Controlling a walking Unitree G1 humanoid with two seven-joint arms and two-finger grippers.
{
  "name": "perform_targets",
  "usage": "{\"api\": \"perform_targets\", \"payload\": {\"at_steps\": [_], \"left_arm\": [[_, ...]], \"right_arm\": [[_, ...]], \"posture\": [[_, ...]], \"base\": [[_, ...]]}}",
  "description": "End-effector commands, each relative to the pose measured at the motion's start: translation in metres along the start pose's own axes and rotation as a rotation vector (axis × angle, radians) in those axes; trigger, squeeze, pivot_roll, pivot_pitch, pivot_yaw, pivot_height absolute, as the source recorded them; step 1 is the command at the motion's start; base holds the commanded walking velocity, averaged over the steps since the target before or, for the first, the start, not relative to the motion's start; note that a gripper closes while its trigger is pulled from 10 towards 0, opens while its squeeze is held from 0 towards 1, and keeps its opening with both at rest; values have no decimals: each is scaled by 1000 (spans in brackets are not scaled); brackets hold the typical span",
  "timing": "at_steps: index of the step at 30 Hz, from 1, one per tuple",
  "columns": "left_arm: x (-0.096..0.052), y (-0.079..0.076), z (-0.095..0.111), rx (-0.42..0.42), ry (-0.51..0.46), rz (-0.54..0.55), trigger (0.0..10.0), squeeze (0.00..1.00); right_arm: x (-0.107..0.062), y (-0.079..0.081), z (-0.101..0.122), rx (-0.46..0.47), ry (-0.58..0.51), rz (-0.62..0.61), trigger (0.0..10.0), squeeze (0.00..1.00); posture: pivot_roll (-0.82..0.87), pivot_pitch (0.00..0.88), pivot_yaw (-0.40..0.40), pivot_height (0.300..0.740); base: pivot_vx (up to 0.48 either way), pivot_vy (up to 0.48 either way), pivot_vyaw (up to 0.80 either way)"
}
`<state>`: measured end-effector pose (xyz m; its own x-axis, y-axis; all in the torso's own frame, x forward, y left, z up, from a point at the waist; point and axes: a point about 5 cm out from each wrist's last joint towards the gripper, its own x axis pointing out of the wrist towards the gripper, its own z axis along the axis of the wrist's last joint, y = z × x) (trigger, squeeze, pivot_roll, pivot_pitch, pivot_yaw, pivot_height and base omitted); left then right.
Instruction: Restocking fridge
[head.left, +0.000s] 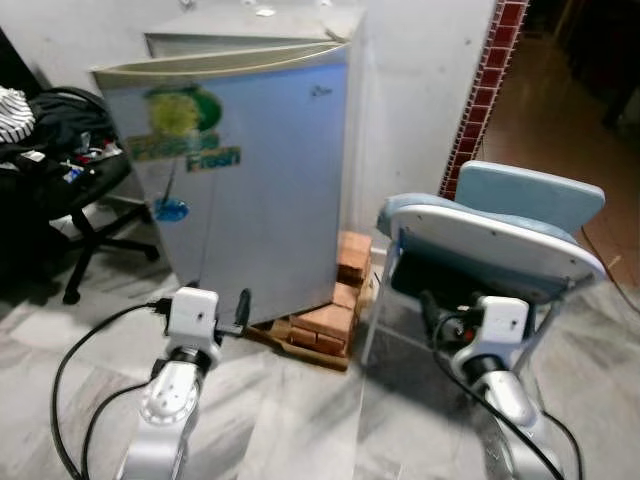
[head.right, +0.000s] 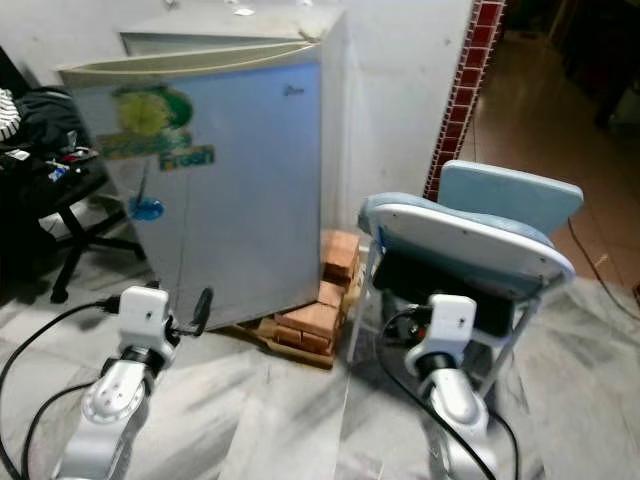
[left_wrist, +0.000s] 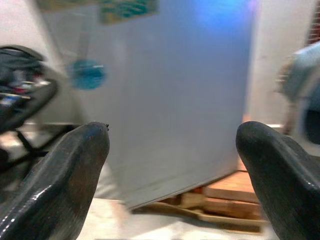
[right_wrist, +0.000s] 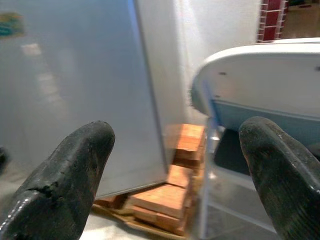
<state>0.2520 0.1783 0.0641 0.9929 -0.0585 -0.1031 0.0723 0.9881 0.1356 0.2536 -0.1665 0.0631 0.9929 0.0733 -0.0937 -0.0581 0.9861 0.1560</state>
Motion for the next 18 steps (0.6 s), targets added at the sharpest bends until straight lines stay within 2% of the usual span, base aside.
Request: {"api": "perform_targets", "payload": {"at_steps": [1,3,4,7,10,12,17,18], "left_arm": [[3,-5,4,-16,-14,-18,10000,0],[4,-5,4,-17,-18,-18,10000,0],[5,-6,5,-23,-23,-27,10000,0],[6,-6,6,-23,-33,-36,10000,0],[10,-8,10,-17,-49,-45,10000,0],[12,-10,14,-21,-61,-41,10000,0],[12,-9,16,-32,-66,-29,10000,0],[11,-10,15,-29,-65,-39,10000,0]], "right_arm": [[0,-13,6,-47,-17,-71,10000,0],[1,-16,6,-81,-21,-101,10000,0],[2,-16,6,-49,-24,-97,10000,0],[2,-19,7,-65,-37,-124,10000,0],[2,-17,6,-63,-1,-90,10000,0],[-1,-17,9,-38,-31,-99,10000,0],[-4,-14,11,-42,-60,-89,10000,0],[-4,-14,9,-23,-54,-111,10000,0]], "posture": [[-22,0,44,740],[-24,0,47,740],[-26,0,48,740],[-30,0,51,740],[-28,0,48,740],[-15,0,44,740],[-21,0,47,740],[-21,0,47,740]], "base": [[0,480,0],[0,480,0],[0,480,0],[0,480,0],[0,480,0],[0,480,0],[0,480,0],[0,480,-800]]}}
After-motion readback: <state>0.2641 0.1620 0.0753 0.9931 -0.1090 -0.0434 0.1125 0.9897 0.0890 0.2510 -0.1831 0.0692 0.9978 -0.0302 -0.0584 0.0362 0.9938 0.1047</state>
